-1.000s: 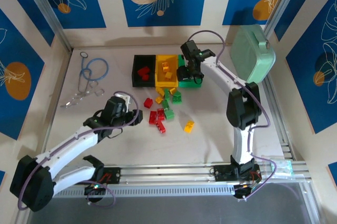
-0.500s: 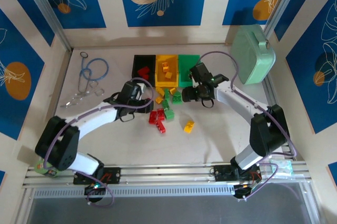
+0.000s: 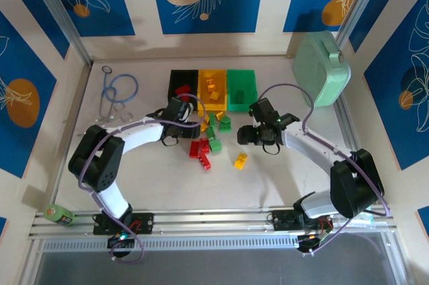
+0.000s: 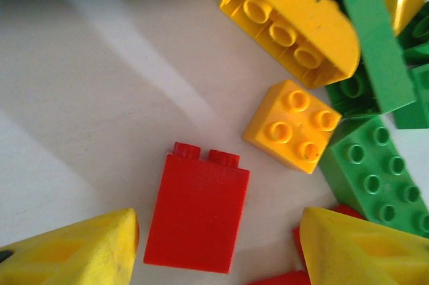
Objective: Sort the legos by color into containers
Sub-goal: Pick up the lego from the center of the table, then place the lego in the container.
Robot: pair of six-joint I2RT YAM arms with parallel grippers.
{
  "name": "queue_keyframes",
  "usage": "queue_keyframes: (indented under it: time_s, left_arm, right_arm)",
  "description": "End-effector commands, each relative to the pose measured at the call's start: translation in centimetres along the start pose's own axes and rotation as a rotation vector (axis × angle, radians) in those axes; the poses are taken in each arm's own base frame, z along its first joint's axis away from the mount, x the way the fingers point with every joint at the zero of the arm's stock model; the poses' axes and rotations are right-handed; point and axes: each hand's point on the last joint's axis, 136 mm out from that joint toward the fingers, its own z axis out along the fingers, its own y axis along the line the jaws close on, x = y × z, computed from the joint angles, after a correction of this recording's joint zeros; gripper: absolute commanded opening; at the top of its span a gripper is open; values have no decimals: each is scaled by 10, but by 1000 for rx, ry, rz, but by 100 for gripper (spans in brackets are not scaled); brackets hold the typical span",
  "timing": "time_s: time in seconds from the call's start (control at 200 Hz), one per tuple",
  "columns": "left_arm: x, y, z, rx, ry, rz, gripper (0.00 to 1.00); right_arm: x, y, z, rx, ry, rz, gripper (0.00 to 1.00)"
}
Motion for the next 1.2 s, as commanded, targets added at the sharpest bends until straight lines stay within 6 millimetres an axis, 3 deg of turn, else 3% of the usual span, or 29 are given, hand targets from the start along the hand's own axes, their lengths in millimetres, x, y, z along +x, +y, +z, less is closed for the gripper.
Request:
queue_keyframes:
  time_s: [0.0,0.115,0.225,0.455,0.815,1.041,1.196]
  left_arm:
    - [-2,8,7,-37,25,3,64]
    - [2,10,15,-43,42,-7,62]
    - [0,10,15,-50,34,-7,51]
    - [-23,13,-11,-88,-54,4,35]
    - [-94,32,-41,-99,-175,-73,34]
    - [-129,53,-31,-132,-175,-100,35]
    - [-139,61,-14,-157,-151,-94,36]
  right_arm:
    - [2,8,-5,-57,-25,33,70]
    - [8,5,-2,-55,-17,43,70]
    - [12,4,-2,-54,-19,46,70]
    - [16,5,1,-61,-14,57,69]
    - [32,31,13,-61,31,9,68]
    - [44,37,18,-36,55,-19,68]
    - [46,37,14,-30,47,-18,68]
